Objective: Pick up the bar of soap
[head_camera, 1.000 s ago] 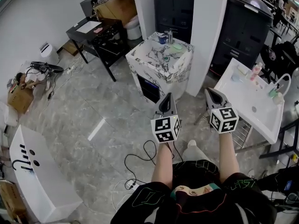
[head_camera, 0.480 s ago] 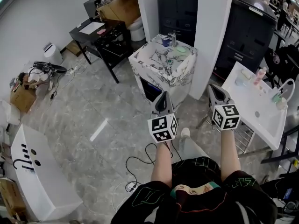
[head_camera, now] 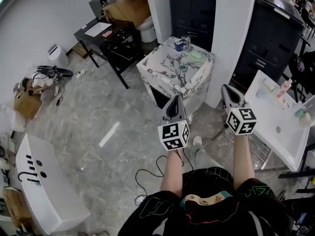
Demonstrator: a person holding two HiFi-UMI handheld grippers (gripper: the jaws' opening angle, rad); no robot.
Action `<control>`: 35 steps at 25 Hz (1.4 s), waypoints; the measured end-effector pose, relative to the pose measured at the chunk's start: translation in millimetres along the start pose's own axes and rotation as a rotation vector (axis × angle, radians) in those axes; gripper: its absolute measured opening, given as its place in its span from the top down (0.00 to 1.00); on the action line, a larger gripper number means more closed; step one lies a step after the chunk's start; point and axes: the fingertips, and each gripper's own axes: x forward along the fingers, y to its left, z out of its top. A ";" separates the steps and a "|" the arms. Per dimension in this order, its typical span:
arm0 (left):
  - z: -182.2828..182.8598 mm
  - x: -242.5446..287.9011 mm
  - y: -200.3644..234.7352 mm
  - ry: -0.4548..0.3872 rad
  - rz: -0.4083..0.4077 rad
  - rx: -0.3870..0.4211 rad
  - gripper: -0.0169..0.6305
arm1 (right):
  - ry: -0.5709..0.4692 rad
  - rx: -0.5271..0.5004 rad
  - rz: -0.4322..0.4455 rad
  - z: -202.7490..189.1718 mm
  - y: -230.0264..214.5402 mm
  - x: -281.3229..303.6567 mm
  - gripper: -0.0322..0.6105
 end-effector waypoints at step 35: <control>-83.0 303.6 53.7 0.281 0.047 0.027 0.96 | 0.109 0.205 0.138 -58.4 -144.8 313.1 0.94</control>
